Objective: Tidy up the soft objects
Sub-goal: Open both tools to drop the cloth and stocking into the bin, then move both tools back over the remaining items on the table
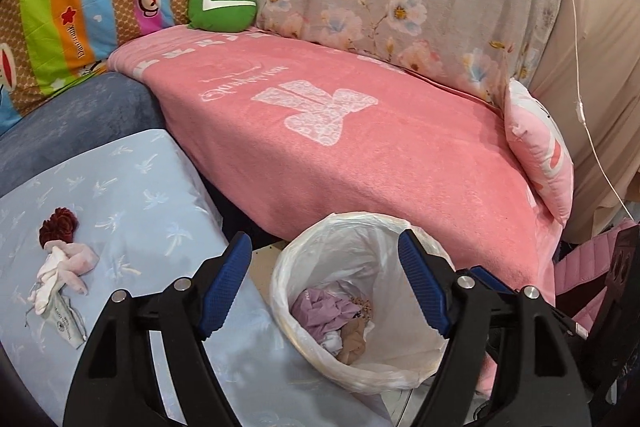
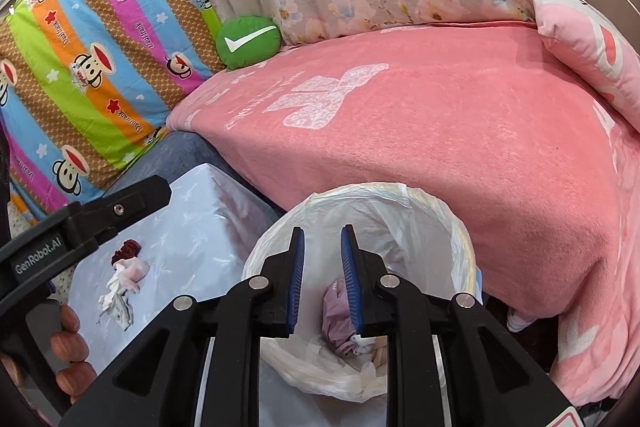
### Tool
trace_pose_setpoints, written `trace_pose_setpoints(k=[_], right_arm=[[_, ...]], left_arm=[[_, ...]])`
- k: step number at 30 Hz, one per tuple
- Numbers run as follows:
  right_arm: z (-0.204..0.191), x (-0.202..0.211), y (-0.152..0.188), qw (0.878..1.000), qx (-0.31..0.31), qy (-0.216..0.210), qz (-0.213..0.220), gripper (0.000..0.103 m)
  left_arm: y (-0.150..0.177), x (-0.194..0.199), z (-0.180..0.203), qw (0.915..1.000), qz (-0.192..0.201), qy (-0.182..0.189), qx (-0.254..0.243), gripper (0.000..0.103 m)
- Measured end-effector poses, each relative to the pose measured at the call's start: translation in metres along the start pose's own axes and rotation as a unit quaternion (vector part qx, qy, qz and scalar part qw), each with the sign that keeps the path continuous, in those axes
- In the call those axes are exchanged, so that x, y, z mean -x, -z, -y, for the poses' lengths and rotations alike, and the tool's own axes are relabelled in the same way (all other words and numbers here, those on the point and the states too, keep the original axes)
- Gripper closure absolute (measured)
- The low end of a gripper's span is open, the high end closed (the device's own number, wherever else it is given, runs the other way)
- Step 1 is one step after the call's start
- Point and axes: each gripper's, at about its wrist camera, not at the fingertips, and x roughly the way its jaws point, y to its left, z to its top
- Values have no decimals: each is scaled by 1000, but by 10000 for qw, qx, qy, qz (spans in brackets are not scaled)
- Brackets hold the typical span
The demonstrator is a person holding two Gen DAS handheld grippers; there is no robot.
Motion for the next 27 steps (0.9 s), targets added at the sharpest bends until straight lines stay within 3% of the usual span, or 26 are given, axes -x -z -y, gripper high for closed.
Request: trace_pose_setpoints(k=[24, 27], right_arm=[[-63, -17, 2, 9973, 588, -379, -217, 80], [-77, -20, 6, 9962, 697, -454, -247, 76]], left_arm=[[18, 16, -58, 9972, 19, -588, 461, 31], [21, 19, -71, 9961, 25, -678, 564, 31]])
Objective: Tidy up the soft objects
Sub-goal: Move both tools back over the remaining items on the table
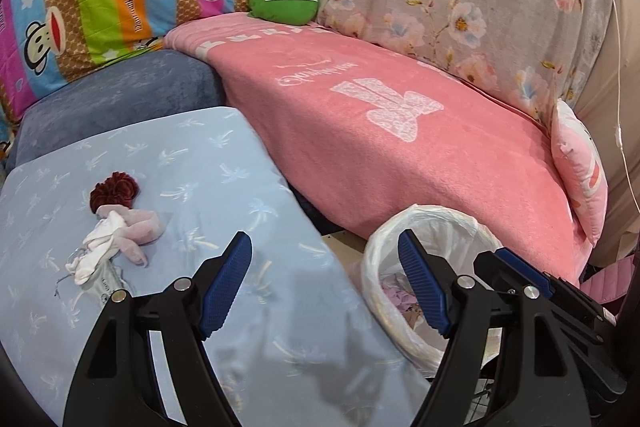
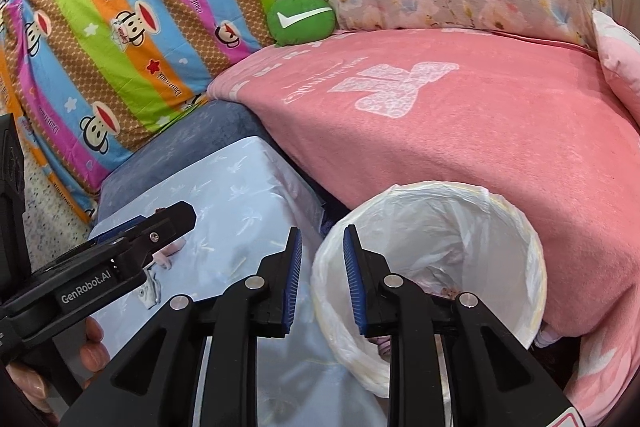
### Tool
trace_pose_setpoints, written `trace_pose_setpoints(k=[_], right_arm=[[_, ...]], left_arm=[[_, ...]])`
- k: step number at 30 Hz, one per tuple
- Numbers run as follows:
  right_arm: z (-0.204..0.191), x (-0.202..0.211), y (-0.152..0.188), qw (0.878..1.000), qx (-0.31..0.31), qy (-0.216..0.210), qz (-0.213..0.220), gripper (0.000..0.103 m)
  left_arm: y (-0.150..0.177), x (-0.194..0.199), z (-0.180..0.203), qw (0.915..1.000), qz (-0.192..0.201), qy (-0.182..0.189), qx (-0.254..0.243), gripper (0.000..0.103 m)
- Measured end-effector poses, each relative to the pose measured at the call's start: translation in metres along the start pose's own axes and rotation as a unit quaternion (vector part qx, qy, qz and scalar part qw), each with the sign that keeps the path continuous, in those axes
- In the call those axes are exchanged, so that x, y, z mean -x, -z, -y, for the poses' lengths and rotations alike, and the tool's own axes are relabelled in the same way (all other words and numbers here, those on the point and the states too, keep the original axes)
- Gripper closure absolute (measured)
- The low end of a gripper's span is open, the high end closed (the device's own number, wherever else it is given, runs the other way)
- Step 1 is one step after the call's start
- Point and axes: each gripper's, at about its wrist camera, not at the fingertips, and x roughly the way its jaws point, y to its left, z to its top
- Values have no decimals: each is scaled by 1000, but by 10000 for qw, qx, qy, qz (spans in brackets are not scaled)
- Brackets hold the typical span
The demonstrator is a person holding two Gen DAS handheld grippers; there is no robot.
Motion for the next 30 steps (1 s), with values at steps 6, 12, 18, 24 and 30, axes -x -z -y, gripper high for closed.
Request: trace_pose_setpoints(k=[6, 12, 18, 24, 30], right_arm=[[-25, -10, 4, 9997, 198, -142, -99, 74], [-53, -20, 9, 9987, 366, -279, -216, 73], [-82, -29, 14, 9972, 540, -412, -309, 73], [-106, -38, 20, 9957, 674, -507, -396, 73], [-132, -49, 25, 9931, 853, -614, -528, 73]], left_arm=[[5, 4, -25, 9996, 7, -211, 185, 31], [9, 10, -49, 9985, 8, -424, 350, 31], [15, 13, -78, 9963, -36, -602, 619, 31], [22, 17, -100, 9939, -59, -762, 793, 31], [30, 19, -124, 9900, -134, -962, 1022, 30]])
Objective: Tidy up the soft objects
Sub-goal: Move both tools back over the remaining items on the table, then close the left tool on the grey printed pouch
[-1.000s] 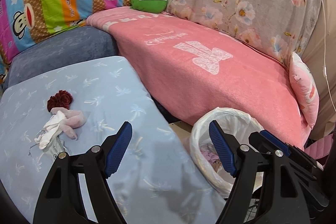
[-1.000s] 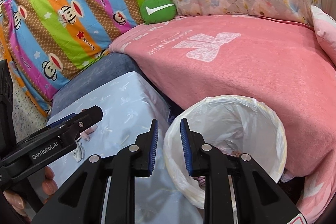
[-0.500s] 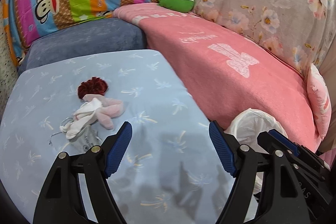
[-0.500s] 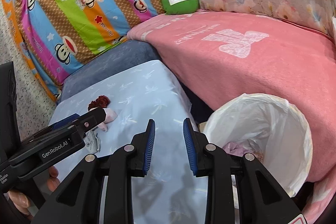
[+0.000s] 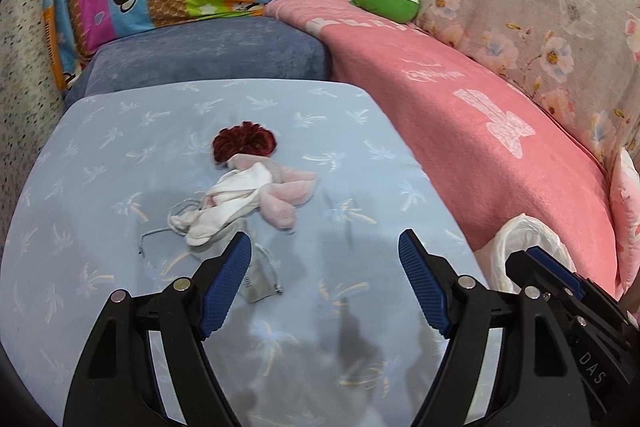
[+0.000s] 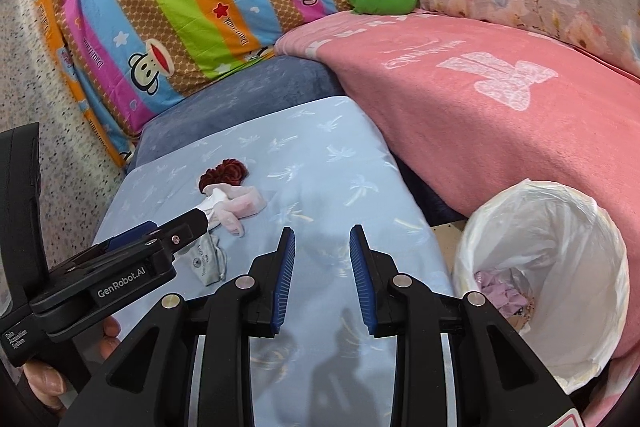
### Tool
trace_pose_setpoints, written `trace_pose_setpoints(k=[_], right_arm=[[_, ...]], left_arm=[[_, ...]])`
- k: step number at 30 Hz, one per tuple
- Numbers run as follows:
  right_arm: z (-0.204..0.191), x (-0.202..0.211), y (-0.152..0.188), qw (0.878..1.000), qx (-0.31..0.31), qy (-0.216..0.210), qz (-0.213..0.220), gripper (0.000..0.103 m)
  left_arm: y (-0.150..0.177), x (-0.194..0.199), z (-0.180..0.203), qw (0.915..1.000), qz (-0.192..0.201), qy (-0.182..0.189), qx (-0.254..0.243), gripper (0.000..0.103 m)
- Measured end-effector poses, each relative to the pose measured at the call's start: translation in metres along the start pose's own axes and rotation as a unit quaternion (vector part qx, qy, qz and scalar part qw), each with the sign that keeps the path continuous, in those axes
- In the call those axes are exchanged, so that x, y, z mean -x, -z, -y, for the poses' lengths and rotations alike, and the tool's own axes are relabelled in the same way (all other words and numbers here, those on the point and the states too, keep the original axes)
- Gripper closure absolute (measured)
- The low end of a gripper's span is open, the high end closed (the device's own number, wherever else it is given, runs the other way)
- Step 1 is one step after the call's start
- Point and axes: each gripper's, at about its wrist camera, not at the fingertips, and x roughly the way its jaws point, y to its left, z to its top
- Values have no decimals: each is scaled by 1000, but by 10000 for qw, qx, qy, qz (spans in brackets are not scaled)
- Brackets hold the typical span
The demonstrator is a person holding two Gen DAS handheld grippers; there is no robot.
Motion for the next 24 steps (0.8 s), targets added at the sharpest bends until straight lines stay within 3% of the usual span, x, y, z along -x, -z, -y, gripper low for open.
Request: trace_pose_setpoints(k=[12, 22, 24], right_arm=[[-39, -33, -1, 9990, 269, -249, -258, 73], [-73, -77, -8, 9965, 522, -435, -483, 73], [-78, -86, -9, 9958, 546, -482, -554, 73]], left_arm=[[14, -21, -56, 9964, -415, -447, 593, 27], [23, -53, -78, 9920, -785, -530, 831, 28], [23, -57, -80, 9914, -838, -512, 859, 32]])
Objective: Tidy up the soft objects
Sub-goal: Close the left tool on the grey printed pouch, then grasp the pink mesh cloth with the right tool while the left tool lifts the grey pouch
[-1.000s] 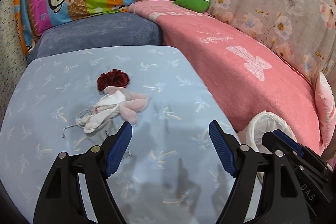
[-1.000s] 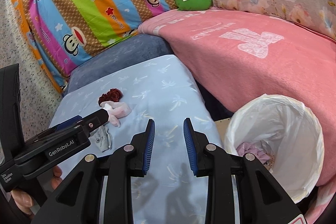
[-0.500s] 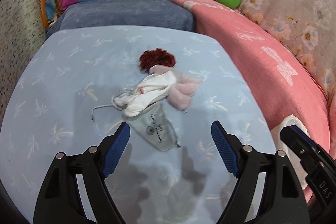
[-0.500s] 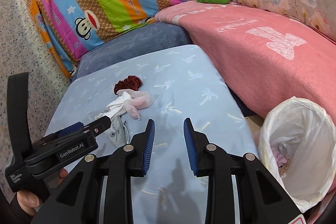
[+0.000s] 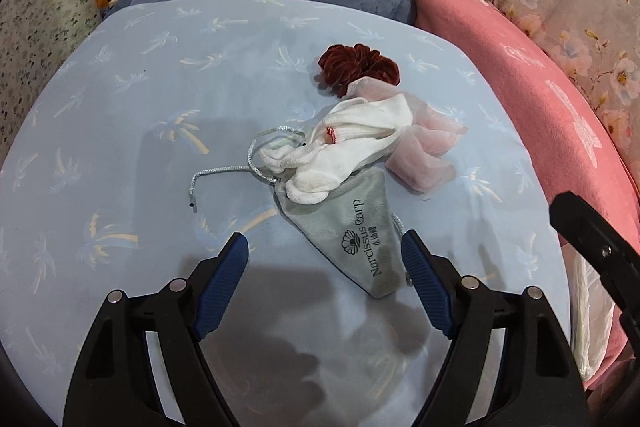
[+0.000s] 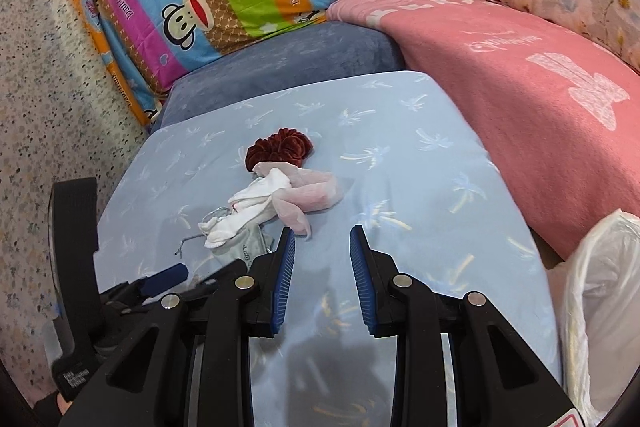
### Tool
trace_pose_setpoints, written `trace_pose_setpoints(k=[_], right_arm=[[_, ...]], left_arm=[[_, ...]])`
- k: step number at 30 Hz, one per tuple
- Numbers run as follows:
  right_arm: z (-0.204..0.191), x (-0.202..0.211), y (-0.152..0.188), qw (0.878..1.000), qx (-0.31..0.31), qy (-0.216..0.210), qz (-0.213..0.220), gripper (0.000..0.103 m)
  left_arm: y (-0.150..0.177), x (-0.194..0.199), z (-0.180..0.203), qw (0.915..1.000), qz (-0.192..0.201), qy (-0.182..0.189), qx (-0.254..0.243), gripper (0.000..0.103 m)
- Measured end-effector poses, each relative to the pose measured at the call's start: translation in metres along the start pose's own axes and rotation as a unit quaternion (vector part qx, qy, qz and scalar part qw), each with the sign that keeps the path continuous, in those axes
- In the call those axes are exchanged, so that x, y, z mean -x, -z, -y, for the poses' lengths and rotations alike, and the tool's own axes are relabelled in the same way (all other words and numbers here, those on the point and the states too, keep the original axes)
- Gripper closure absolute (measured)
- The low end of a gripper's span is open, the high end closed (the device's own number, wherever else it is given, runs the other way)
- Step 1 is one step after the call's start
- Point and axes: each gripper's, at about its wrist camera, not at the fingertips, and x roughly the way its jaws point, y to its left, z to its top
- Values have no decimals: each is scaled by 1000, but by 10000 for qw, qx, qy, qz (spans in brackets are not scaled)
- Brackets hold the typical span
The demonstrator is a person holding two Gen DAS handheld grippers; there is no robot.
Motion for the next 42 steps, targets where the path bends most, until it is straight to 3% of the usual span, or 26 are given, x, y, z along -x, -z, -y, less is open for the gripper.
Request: trace_pose_setpoints(k=[6, 15, 17, 21, 25, 29, 42], right_arm=[[-8, -28, -9, 9997, 118, -33, -224, 72], [-16, -74, -10, 9980, 172, -164, -578, 72], [-17, -80, -10, 9977, 184, -180, -632, 72], [-18, -93, -9, 9970, 172, -230, -722, 75], [-20, -94, -7, 9966, 194, -272, -758, 89], [-20, -87, -7, 9973, 169, -309, -651, 97], [-6, -8, -23, 9988, -21, -409, 276, 99]], left_arm=[[-1, -8, -4, 9998, -156, 74, 42, 48], [-3, -9, -17, 9986, -254, 415, 227, 88], [-4, -9, -19, 9981, -278, 467, 288, 93], [-3, -6, -22, 9977, -293, 541, 292, 97], [-4, -1, -20, 9977, -254, 574, 243, 99], [-6, 5, -16, 9977, -200, 619, 196, 100], [-14, 50, 23, 9952, 240, 916, -263, 100]])
